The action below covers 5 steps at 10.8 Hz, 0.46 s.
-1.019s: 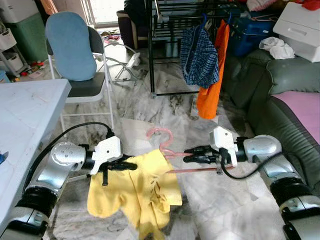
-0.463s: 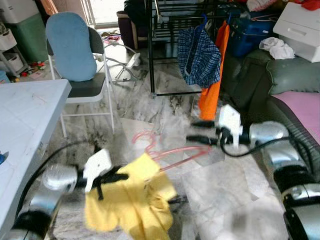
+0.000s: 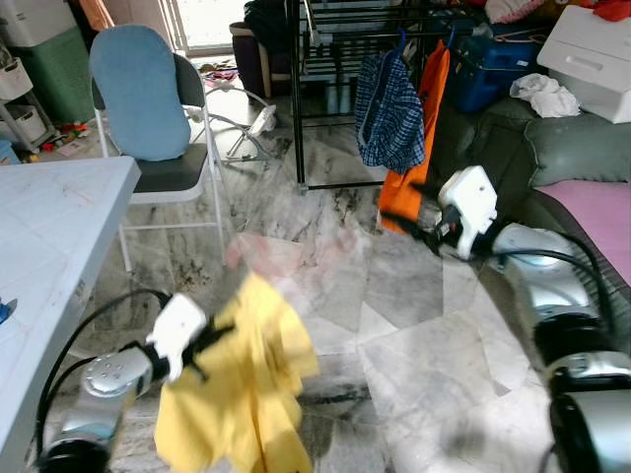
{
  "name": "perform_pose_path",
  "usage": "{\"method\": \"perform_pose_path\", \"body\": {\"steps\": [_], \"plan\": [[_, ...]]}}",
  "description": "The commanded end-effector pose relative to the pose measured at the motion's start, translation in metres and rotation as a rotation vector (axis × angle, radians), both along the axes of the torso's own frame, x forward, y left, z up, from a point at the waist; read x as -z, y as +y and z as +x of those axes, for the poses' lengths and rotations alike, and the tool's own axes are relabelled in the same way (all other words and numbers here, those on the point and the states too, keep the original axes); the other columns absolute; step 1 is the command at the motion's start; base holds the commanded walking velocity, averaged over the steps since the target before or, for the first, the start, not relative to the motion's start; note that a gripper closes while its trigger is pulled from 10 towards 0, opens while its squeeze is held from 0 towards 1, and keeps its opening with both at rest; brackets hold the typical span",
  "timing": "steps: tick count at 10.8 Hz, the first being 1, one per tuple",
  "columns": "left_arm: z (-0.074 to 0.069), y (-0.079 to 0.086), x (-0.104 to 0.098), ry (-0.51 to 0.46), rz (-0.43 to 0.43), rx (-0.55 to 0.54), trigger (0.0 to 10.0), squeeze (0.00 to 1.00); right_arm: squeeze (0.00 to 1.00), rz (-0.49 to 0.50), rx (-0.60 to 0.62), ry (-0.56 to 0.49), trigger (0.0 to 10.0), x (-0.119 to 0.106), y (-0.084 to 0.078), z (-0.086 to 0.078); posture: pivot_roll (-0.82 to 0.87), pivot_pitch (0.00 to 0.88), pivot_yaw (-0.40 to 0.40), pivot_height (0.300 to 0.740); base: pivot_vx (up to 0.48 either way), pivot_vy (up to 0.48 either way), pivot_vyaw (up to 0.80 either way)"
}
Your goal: Hang hanger
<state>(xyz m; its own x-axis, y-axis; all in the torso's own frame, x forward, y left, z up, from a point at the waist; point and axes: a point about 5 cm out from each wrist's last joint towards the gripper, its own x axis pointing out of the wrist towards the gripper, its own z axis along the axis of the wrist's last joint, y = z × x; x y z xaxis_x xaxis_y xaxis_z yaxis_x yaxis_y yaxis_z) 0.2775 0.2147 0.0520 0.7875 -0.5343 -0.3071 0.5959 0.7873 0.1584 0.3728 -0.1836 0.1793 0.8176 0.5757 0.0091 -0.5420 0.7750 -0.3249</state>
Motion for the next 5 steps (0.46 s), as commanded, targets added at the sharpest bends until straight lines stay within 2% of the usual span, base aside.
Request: {"method": "perform_pose_path", "body": {"steps": [1, 2, 3, 4, 5], "plan": [[0.011, -0.003, -0.024, -0.124, -0.053, -0.054, 0.0, 0.00, 1.00, 0.102, 0.196, -0.010, 10.0, 0.000, -0.009, 0.006, -0.06, 0.000, 0.011, 0.740, 0.000, 0.000, 0.00], [0.015, -0.013, -0.034, -0.181, -0.105, -0.093, 0.0, 0.00, 1.00, 0.181, 0.295, -0.007, 10.0, 0.009, -0.012, 0.005, -0.05, 0.000, 0.013, 0.740, 0.000, 0.000, 0.00], [0.020, -0.020, -0.040, -0.192, -0.146, -0.137, 0.0, 0.00, 1.00, 0.206, 0.356, 0.014, 10.0, 0.017, -0.011, 0.003, -0.05, 0.003, 0.015, 0.740, 0.000, 0.000, 0.00], [0.029, -0.028, -0.053, -0.269, -0.182, -0.227, 0.0, 0.00, 0.00, 0.145, 0.467, 0.098, 10.0, 0.036, -0.011, 0.003, -0.05, 0.002, 0.013, 0.740, 0.000, 0.000, 0.00], [0.032, -0.031, -0.064, -0.315, -0.211, -0.234, 0.0, 0.00, 0.00, 0.178, 0.488, 0.127, 10.0, 0.040, -0.011, 0.003, -0.05, 0.003, 0.009, 0.740, 0.000, 0.000, 0.00]]}}
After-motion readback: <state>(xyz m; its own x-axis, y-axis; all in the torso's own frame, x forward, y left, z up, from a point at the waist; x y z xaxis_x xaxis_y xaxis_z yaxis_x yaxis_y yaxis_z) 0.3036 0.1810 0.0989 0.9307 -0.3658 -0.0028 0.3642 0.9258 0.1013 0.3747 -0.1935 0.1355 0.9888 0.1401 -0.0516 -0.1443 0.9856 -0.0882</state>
